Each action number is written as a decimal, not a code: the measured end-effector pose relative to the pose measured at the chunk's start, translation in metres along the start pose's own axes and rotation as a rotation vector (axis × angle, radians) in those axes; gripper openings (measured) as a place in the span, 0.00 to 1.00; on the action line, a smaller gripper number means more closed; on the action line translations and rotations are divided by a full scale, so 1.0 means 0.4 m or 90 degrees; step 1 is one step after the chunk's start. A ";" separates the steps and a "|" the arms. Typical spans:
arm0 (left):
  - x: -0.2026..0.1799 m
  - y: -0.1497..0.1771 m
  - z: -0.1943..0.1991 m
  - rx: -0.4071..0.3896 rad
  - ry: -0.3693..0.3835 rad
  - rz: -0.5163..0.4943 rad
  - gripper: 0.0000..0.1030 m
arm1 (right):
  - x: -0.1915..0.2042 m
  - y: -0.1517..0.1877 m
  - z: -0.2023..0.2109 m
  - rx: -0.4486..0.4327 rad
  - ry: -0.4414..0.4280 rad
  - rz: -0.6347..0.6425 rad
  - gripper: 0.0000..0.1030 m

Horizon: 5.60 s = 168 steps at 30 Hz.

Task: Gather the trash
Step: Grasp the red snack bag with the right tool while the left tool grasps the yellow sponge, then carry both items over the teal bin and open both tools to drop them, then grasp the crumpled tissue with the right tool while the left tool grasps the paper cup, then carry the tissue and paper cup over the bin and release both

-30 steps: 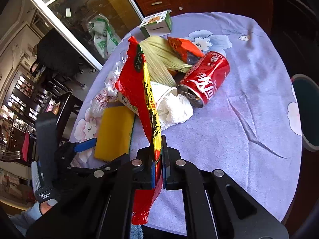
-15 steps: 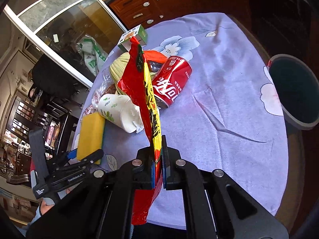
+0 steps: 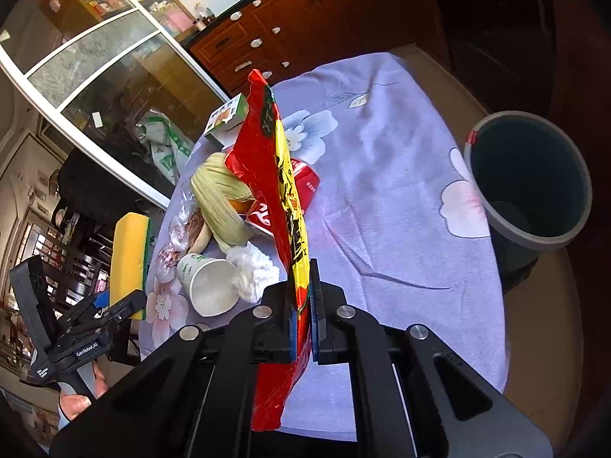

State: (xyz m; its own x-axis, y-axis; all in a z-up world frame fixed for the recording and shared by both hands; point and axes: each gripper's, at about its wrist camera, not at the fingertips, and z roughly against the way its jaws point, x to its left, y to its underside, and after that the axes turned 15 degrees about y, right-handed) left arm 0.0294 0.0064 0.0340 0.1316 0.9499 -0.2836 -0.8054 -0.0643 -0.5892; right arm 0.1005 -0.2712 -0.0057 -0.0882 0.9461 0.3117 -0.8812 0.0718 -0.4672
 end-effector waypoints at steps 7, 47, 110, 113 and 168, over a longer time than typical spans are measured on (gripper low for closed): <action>-0.091 -0.057 -0.080 0.024 0.047 -0.058 0.71 | -0.109 -0.024 0.003 -0.011 0.031 -0.066 0.04; -0.681 -0.302 -0.826 0.279 0.141 -0.305 0.74 | -0.744 -0.193 -0.149 0.003 0.235 -0.360 0.80; 0.121 0.074 -0.175 0.113 -0.068 0.070 0.93 | 0.156 0.047 -0.187 0.157 0.100 -0.004 0.88; 0.158 0.095 -0.154 0.105 -0.072 0.091 0.93 | 0.196 0.058 -0.217 0.176 0.080 0.010 0.88; -0.130 -0.090 -0.128 0.039 0.069 -0.059 0.04 | -0.045 -0.022 -0.119 0.072 0.037 -0.105 0.15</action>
State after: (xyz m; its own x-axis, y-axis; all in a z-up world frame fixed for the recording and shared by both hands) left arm 0.0814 -0.0565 0.0312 0.2650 0.9124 -0.3120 -0.8208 0.0436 -0.5695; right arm 0.1320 -0.2740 -0.0465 0.0850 0.9414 0.3264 -0.9282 0.1939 -0.3176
